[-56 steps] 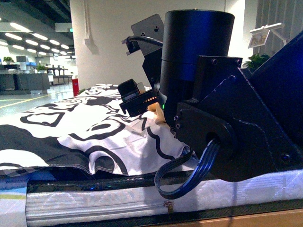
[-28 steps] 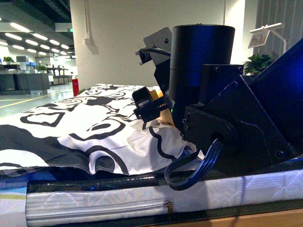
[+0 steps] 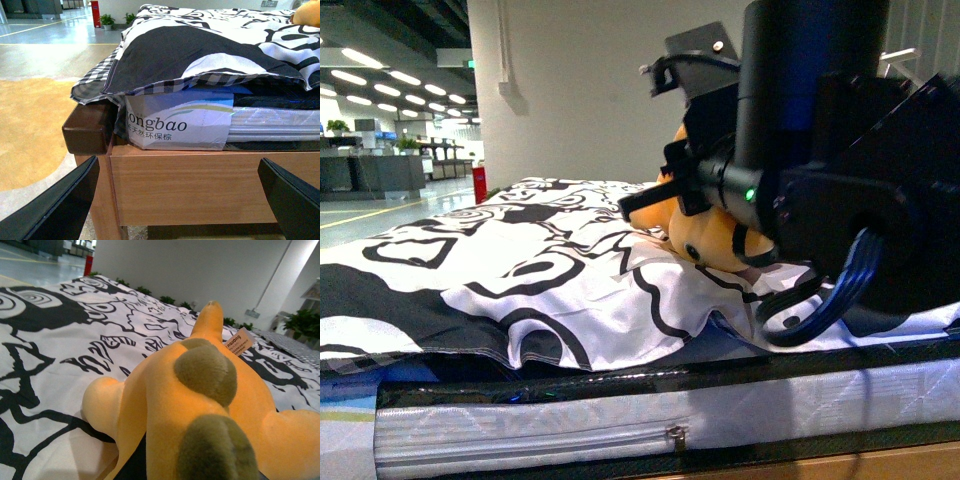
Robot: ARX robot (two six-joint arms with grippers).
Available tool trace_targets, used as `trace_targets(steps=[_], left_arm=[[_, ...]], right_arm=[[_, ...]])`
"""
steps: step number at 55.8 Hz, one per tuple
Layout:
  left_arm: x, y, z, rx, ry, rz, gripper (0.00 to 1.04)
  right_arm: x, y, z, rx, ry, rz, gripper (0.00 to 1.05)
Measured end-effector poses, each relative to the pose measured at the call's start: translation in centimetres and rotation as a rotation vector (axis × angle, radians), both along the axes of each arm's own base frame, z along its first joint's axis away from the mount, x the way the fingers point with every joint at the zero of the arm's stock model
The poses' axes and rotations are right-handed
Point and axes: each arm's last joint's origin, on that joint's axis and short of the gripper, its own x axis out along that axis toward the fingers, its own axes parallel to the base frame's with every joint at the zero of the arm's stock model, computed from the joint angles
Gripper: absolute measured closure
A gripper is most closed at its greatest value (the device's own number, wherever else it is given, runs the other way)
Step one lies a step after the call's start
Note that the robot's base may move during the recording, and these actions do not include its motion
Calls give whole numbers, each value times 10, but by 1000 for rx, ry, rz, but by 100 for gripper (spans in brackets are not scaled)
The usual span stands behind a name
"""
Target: Put away toys
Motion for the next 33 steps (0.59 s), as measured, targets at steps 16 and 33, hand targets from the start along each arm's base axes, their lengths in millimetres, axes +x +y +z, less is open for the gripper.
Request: trace_targets(steps=[16, 33], left_arm=[[0, 0, 0, 0, 0, 0, 6], [0, 0, 0, 0, 0, 0, 6]], right_arm=[[-31, -45, 63, 196, -90, 185, 97], [-86, -114, 103, 332, -171, 250, 97]])
